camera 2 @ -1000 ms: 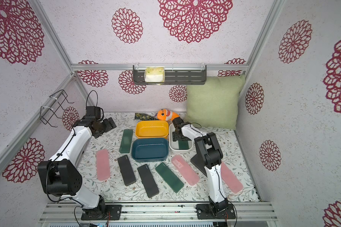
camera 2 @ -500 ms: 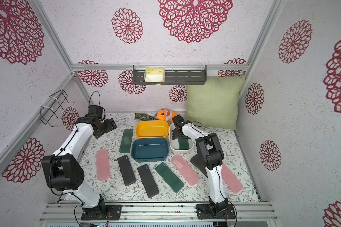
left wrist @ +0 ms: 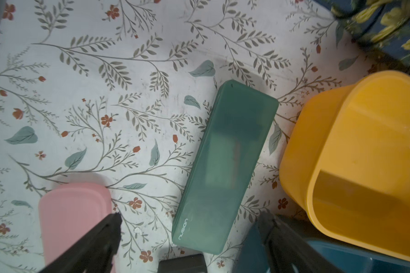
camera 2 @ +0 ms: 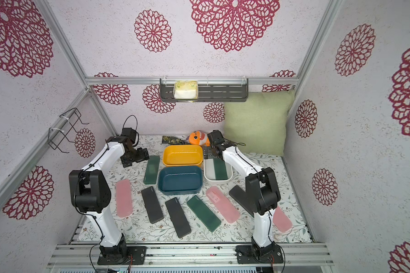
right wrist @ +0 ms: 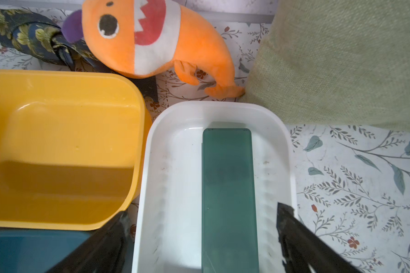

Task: Place the pencil cases by color into the storage box
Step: Place the pencil case at the storage box, then pick up the pencil case from the center of the board.

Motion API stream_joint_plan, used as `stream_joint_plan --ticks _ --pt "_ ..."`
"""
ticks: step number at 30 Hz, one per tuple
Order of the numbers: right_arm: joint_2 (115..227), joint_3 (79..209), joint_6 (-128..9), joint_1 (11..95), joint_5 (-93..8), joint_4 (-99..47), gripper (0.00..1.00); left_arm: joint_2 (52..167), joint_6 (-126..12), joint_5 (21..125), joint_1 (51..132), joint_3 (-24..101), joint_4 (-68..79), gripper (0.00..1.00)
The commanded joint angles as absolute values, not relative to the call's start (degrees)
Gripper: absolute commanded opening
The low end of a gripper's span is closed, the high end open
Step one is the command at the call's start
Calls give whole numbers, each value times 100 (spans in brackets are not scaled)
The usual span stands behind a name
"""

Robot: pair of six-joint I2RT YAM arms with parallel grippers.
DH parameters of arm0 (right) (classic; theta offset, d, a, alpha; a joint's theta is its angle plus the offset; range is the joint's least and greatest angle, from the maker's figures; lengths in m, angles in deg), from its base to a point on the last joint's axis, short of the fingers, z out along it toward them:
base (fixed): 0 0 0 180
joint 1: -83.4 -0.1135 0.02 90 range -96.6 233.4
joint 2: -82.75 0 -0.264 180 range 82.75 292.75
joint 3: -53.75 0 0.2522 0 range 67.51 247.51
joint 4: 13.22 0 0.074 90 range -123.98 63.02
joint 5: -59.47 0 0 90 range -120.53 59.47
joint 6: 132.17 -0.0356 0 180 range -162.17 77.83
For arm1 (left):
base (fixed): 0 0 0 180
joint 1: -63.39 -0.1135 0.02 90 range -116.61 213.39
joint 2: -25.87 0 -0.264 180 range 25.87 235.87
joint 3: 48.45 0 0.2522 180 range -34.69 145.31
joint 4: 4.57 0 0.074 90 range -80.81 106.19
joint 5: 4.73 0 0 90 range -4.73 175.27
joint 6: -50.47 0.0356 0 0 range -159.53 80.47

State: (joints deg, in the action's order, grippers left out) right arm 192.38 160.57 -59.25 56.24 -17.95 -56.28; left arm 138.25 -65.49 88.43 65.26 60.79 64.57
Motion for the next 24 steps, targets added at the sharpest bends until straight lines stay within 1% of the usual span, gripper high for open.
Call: stream_joint_plan --ticks 1,10,24 --pt "18852 15813 -5793 5609 -1782 -5479 99 14091 -6239 8742 6624 6157 6688 97" --pt "18594 15411 -5770 5615 -1744 -5301 99 14330 -5850 8195 6767 6104 6486 97" --pt "18493 15087 -5755 5624 -1758 -5090 99 14974 -5659 8326 6829 6288 6397 97"
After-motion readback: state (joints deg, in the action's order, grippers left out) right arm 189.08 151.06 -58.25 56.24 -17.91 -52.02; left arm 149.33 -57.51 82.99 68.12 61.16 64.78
